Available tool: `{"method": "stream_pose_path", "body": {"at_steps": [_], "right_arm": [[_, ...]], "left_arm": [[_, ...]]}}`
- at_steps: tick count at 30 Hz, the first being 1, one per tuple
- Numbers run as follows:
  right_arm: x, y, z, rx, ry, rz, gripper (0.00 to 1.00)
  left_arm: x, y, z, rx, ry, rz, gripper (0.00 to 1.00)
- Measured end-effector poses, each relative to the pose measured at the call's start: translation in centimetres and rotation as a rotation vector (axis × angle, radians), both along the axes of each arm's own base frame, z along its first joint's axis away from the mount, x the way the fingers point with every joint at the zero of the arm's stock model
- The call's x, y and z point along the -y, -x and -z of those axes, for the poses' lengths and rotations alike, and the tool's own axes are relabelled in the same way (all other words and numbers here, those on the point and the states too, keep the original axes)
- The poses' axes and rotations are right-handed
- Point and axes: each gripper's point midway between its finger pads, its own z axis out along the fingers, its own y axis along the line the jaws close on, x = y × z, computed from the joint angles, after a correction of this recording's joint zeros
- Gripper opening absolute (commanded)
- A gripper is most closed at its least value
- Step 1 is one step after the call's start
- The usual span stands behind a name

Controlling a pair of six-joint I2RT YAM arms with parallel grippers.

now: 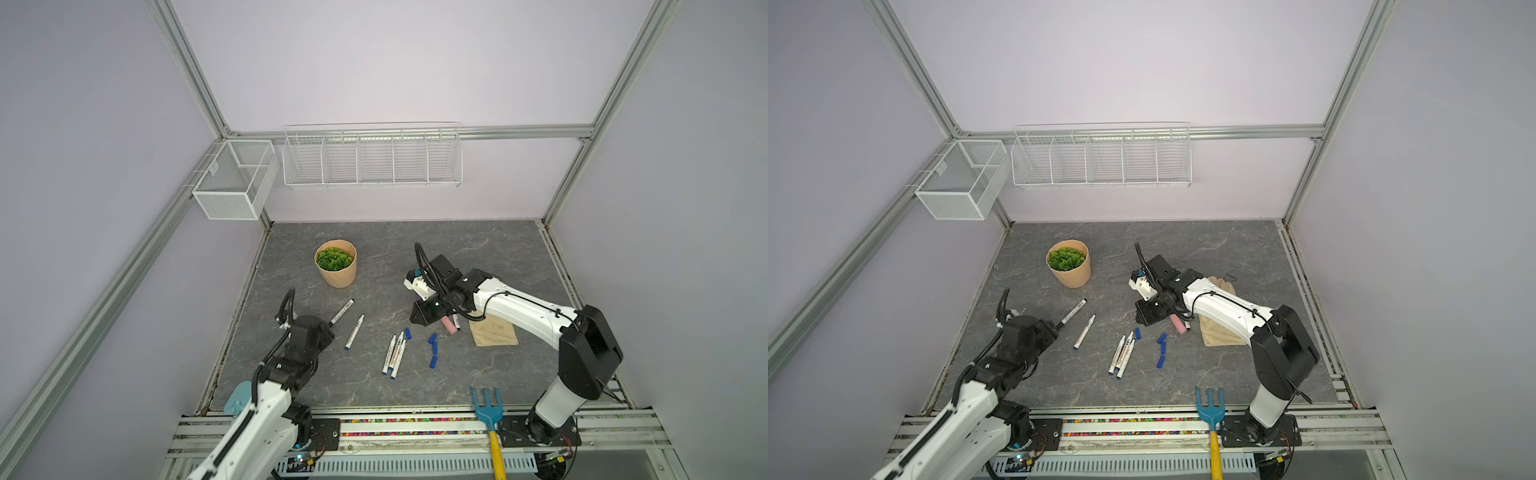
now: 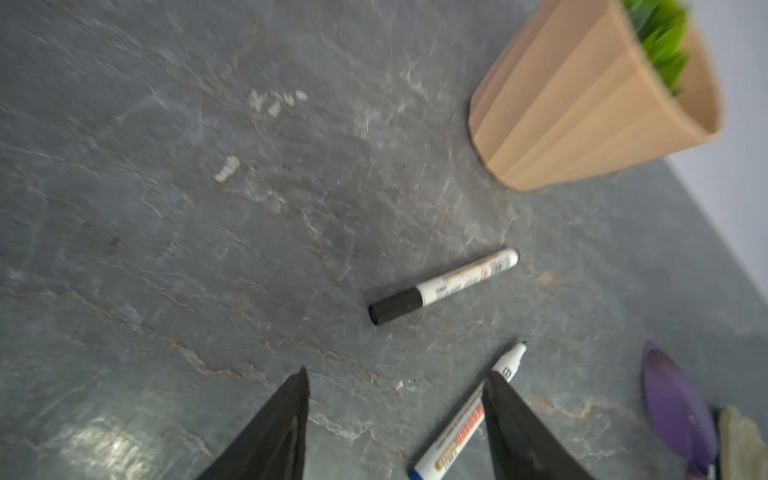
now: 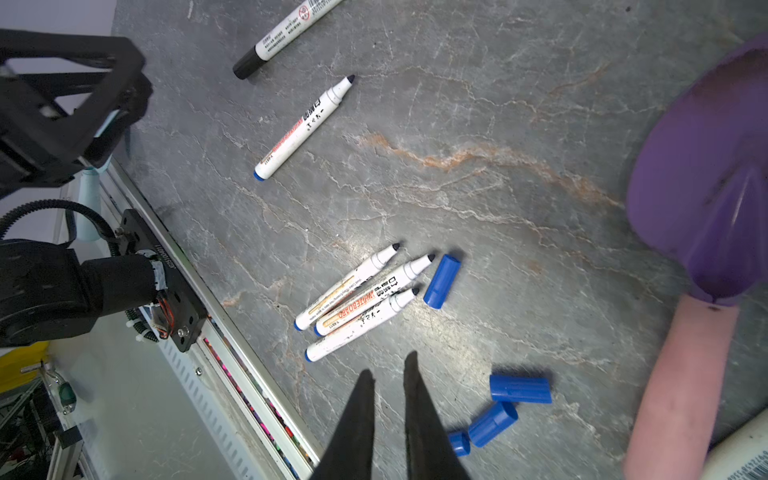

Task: Insert the pens into the pen caps

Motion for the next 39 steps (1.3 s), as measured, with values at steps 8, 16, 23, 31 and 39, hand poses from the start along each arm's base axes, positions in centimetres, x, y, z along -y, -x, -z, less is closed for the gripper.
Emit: {"method": "stream_pose_path", "body": {"at_steps": [8,16,23,31,39], "right_arm": [[0.3,0.5,0.1,-0.007,0.013,-0.024,0.17],[2.0,2.0,0.2,-0.006,0.025,-0.033,0.17],[2.6,1.8,0.2,-0.007,0.024,-0.023,0.16],[3.1,1.2,0.0,-0.005,0.016,-0.003,0.16],[3.4,1.4,-0.4,0.006,-0.002,0.004,0.16]], "left_arm": [[2.5,-8.5,-0.7,-0.102,-0.051,0.162,0.67],[0.8,-9.9,3.9,-0.23,-0.105,0.225,0.67],[1.7,-9.8,5.5,-0.264,-0.07,0.281,0.64],[2.8,-9.9,5.7,-0.237,-0.039,0.305,0.54],[4.7,-9.5,6.2,-0.282,-0.143,0.319,0.35]]}}
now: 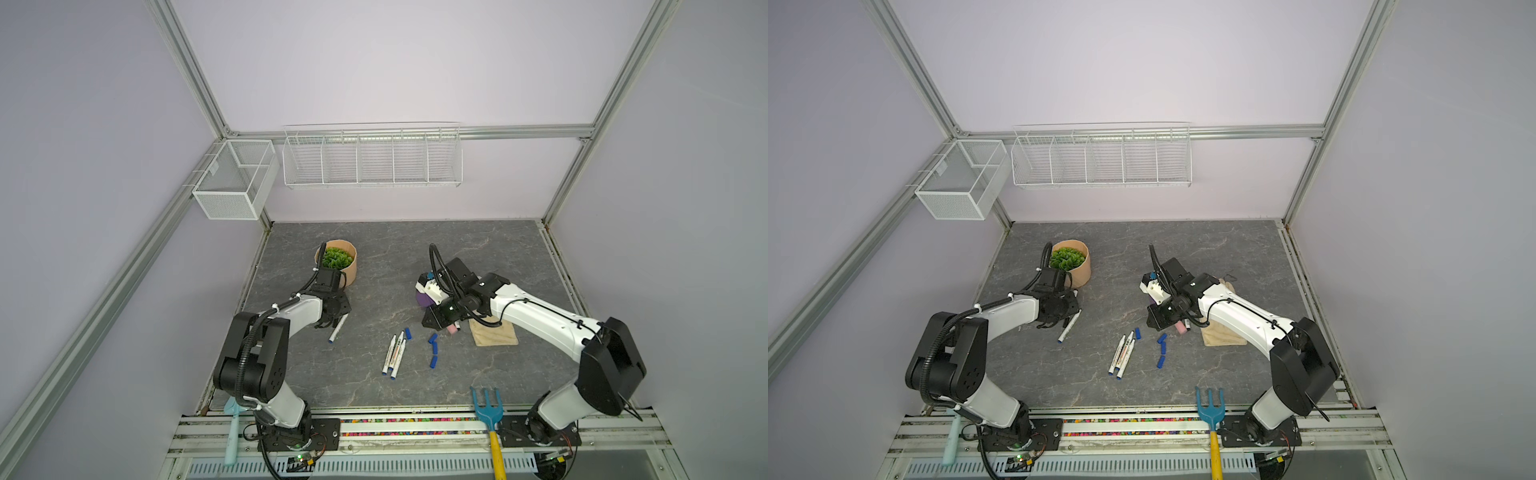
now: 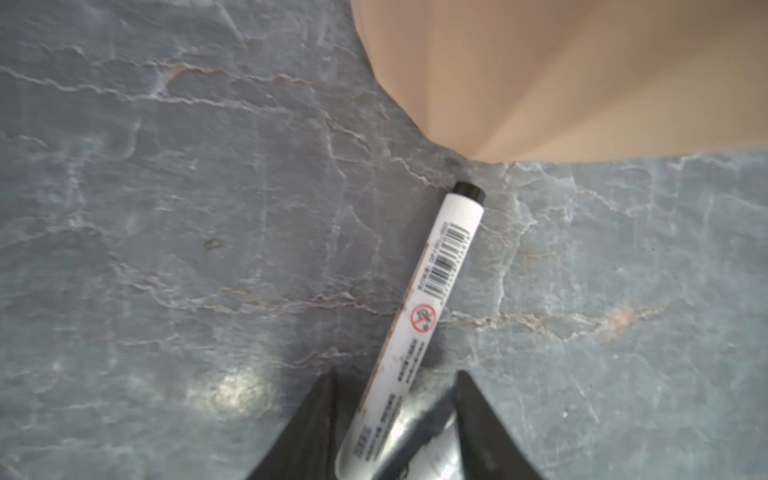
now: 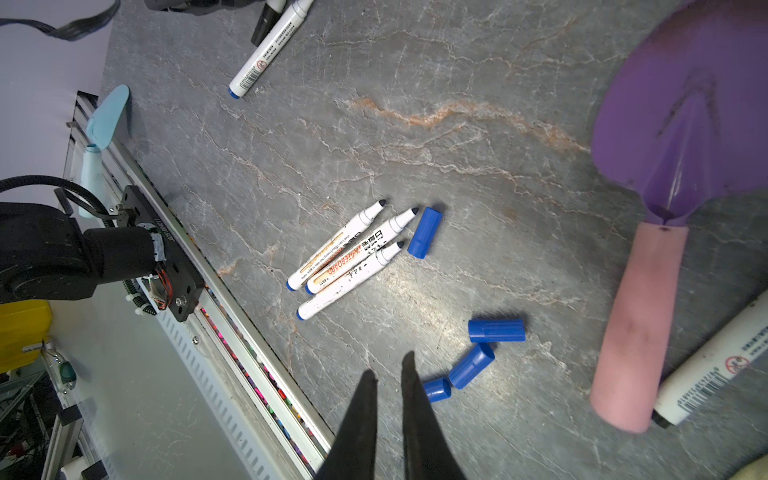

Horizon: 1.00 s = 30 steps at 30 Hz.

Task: Insert the pens into the pen caps

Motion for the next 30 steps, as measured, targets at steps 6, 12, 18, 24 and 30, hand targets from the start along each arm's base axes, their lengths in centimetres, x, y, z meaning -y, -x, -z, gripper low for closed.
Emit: {"method": "stream_pose_path", "body": {"at_steps": [6,12,18,24,30], "right_arm": [[0.6,-0.3,-0.6,0.01,-0.019,0.027,0.16],[1.7,-1.0,-1.3,0.023,-0.043,0.08,0.16],[3.6,-1.8,-1.7,0.034,-0.047,0.159,0.16],[6.3,-3.4,-2.1,0.054,-0.038,0.277,0.16],[10.8,-5.3,-0.2,0.01,0.016,0.474,0.16]], "left_arm": [[1.4,0.6,0.3,-0.031,-0.1,0.027,0.15],[4.3,1.2,0.2,-0.022,-0.088,0.066,0.03],[10.3,3.4,-1.0,-0.042,-0.062,0.202,0.0],[18.5,3.4,-7.3,0.076,0.029,0.337,0.0],[28.5,3.3,-12.9,0.192,0.219,0.48,0.0]]}}
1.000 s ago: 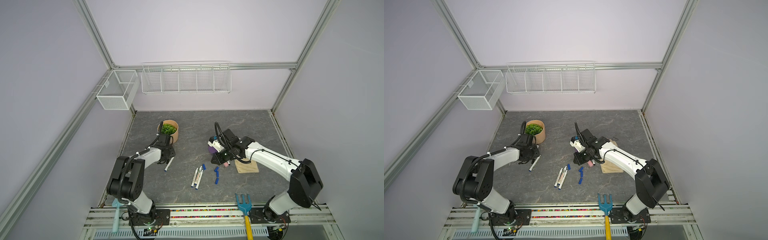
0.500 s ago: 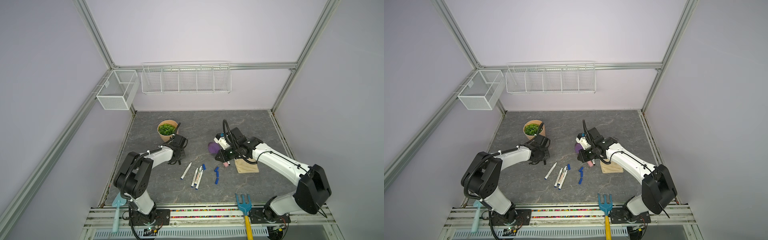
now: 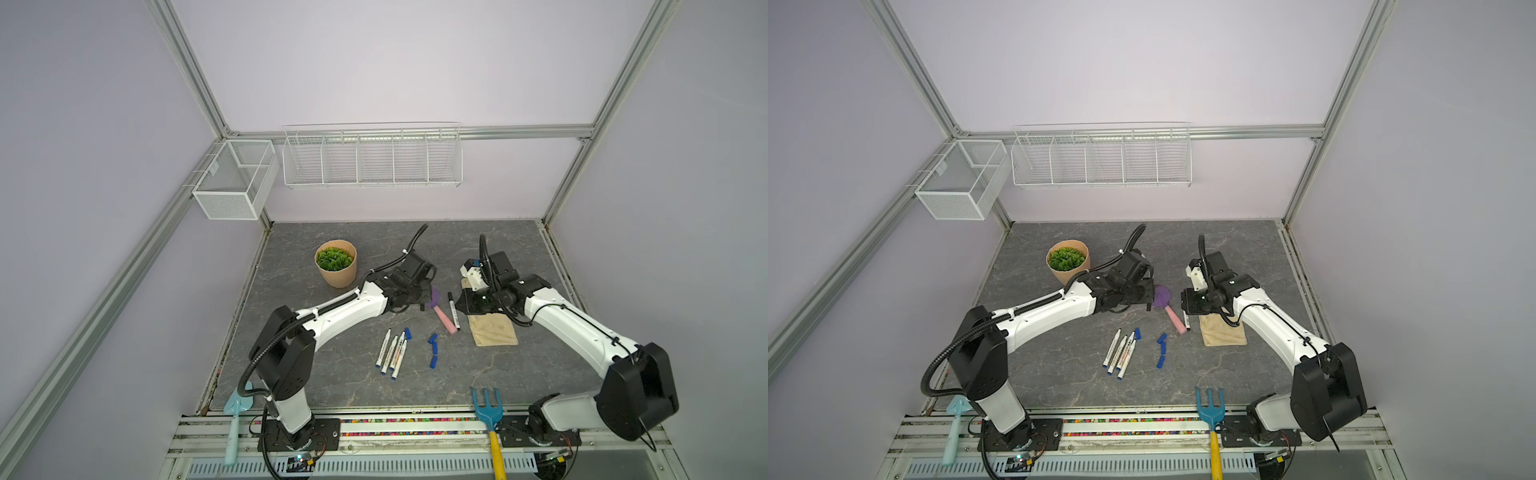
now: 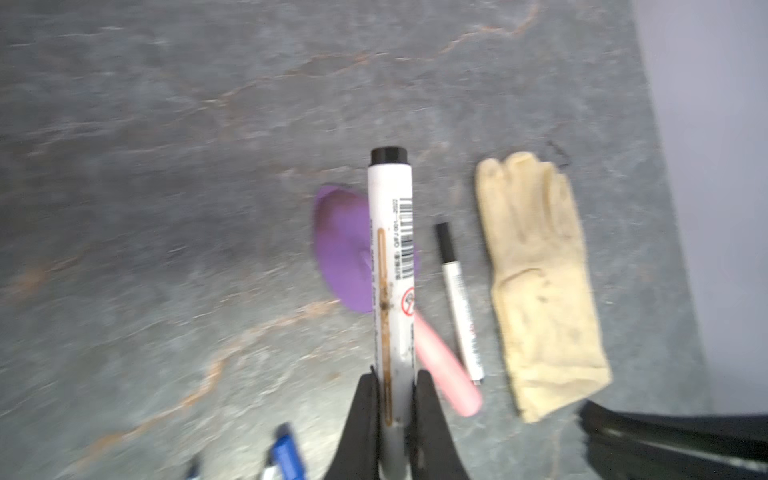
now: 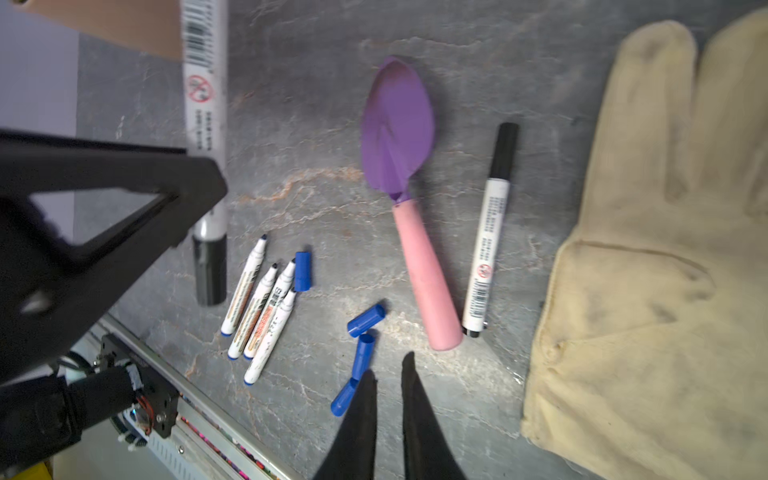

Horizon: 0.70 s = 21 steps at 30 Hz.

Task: Insert the pens into the pen caps
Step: 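Lift the white marker with the left gripper and carry it toward the right gripper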

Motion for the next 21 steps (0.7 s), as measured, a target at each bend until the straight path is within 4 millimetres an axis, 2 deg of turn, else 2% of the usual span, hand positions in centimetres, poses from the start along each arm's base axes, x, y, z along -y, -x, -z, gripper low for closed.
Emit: {"method": "stream_pose_path", "body": {"at_steps": [2,4,9,14,21], "right_arm": [[1.9,-0.4,0.9,-0.028,0.017,0.074,0.17],[3.9,-0.4,2.0,-0.056,0.033,0.149,0.17],[7.2,0.1,2.7,-0.079,0.042,0.279,0.17],[8.6,-0.1,1.9,-0.046,0.022,0.336,0.17],[8.8,0.9,2.9,-0.078,0.018,0.34,0.17]], "left_arm": [[2.9,-0.1,0.2,0.0,0.029,0.043,0.0],[6.0,-0.2,1.3,-0.007,0.042,0.089,0.0],[10.9,-0.1,4.5,-0.029,0.02,0.181,0.0],[12.2,0.5,6.7,-0.056,-0.013,0.228,0.0],[11.9,0.8,9.0,-0.091,-0.051,0.24,0.02]]}}
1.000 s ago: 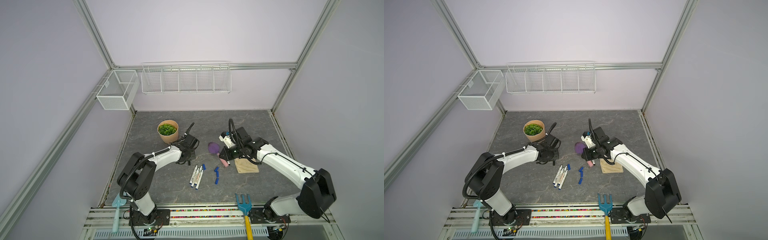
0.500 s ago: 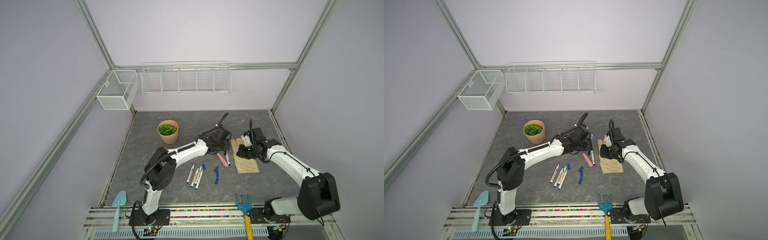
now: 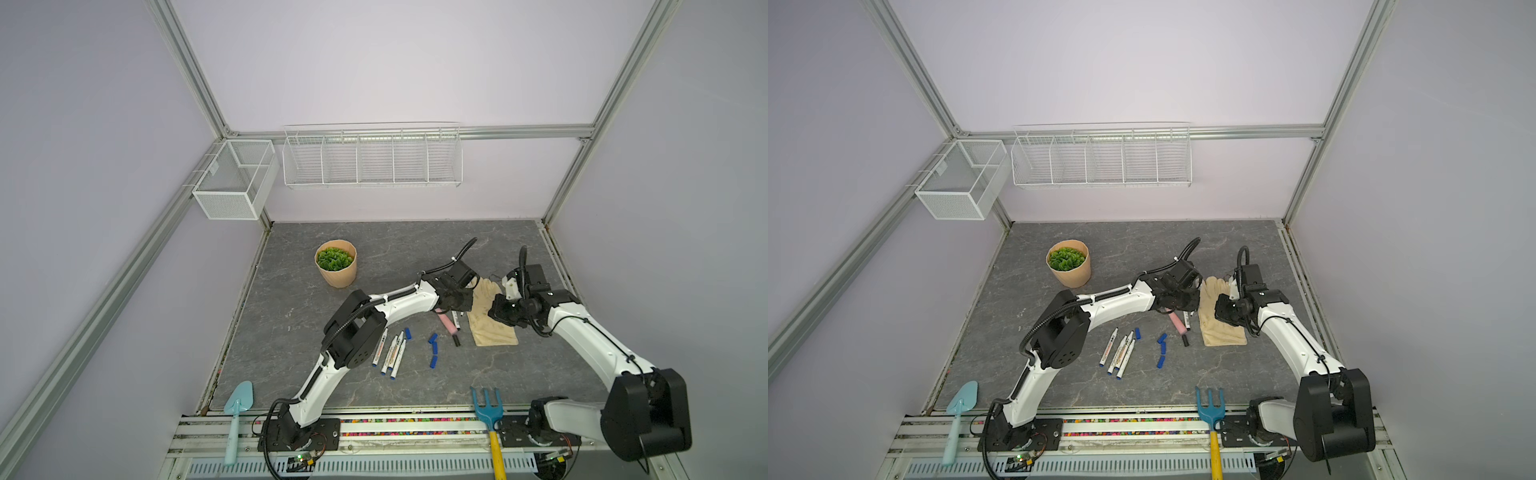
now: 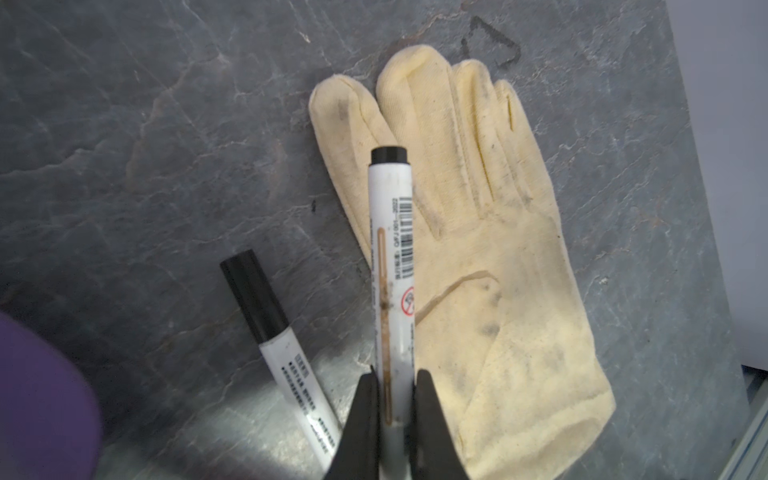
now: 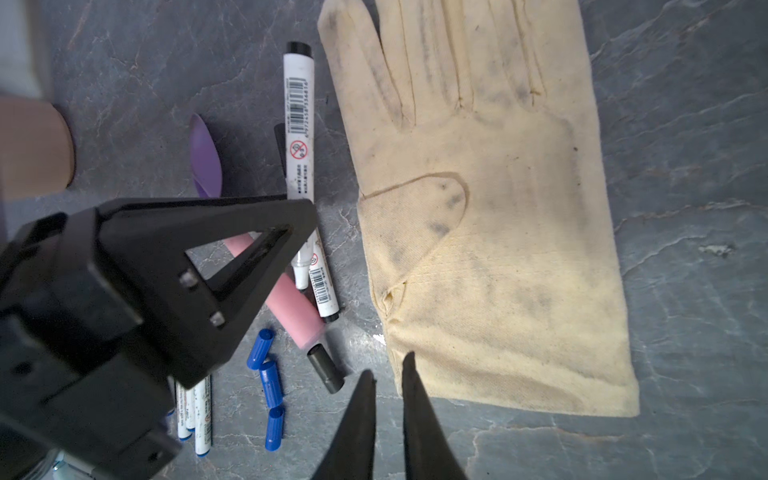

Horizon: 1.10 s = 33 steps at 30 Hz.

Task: Insert the pens into the pen caps

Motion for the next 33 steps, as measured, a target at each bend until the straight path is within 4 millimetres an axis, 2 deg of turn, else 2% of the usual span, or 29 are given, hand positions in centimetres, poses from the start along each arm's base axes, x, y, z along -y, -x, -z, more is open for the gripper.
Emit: {"method": "stream_pose_path", "body": {"at_steps": [4,9,13,16,19,22,27,30,33], "right_arm": [[-0.3,0.0,0.0,0.001,-0.017,-0.009,0.17],[-1.7,0.6,0.2,0.001,-0.017,-0.065,0.22],[-4.2,1.6,-0.4,0.023,-0.052,-0.157,0.32],[-4.7,1.3,-1.7,0.077,-0.078,-0.172,0.39],[-4.9,0.9,-3.2,0.126,-0.097,-0.175,0.47],[-5.4,0.2,-4.8,0.171,-0.119,-0.18,0.51],[-6.3,-1.1,-7.0,0.229,-0.169,-0.187,0.51],[-7.1,-1.7,-7.0,0.22,-0.203,-0.194,0.51],[-8.1,-2.0,-6.2,0.185,-0.226,-0.211,0.51]], "left_arm": [[0.0,0.1,0.5,-0.005,-0.007,0.007,0.0],[0.0,0.1,-1.0,0.038,0.045,0.017,0.0],[-1.0,1.2,-3.8,0.076,0.104,0.046,0.0],[-1.8,2.0,-6.8,0.121,0.155,0.078,0.0],[-2.7,3.1,-8.6,0.146,0.188,0.116,0.0],[-4.3,4.7,-8.3,0.139,0.191,0.149,0.0],[-7.0,7.4,-6.0,0.092,0.168,0.183,0.0],[-7.5,8.0,-5.9,0.09,0.177,0.191,0.0],[-7.3,8.1,-7.1,0.111,0.212,0.197,0.0]]}}
